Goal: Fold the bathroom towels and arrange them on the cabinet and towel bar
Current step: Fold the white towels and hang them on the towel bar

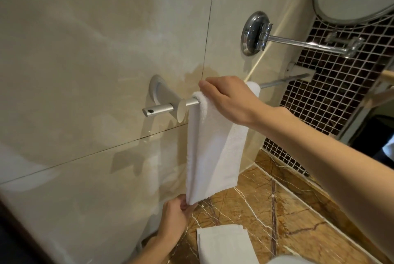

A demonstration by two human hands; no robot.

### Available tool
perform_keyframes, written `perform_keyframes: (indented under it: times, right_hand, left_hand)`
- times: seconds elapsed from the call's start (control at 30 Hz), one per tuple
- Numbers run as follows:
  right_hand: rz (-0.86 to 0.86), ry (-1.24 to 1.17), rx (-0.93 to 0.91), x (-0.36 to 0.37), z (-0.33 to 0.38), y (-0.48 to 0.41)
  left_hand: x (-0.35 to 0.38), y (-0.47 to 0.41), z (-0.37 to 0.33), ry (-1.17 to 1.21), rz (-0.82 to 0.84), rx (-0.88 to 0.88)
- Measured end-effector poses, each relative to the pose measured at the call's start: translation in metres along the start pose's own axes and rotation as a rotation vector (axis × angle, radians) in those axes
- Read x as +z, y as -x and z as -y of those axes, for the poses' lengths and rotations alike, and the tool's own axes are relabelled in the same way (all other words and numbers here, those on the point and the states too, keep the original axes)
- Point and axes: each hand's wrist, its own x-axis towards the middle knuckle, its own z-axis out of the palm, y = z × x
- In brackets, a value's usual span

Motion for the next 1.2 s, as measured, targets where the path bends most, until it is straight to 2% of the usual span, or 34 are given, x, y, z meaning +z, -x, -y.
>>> perform_keyframes:
  times: [0.2,0.6,1.2]
  right_hand:
    - [-0.077,0.130,-0.076,-0.003,-0.007,0.012]
    - [-0.113,0.079,-0.054,0.005,-0.007,0.020]
    - [-0.101,0.061,-0.003,0.000,-0.014,0.022]
  left_hand:
    - [0.001,-0.007,0.002,0.020,-0.016,-0.021]
    - [0.000,-0.002,0.003,0.034,-0.042,0.018]
    - [0.006,-0.015,-0.006,0.084,0.107,0.015]
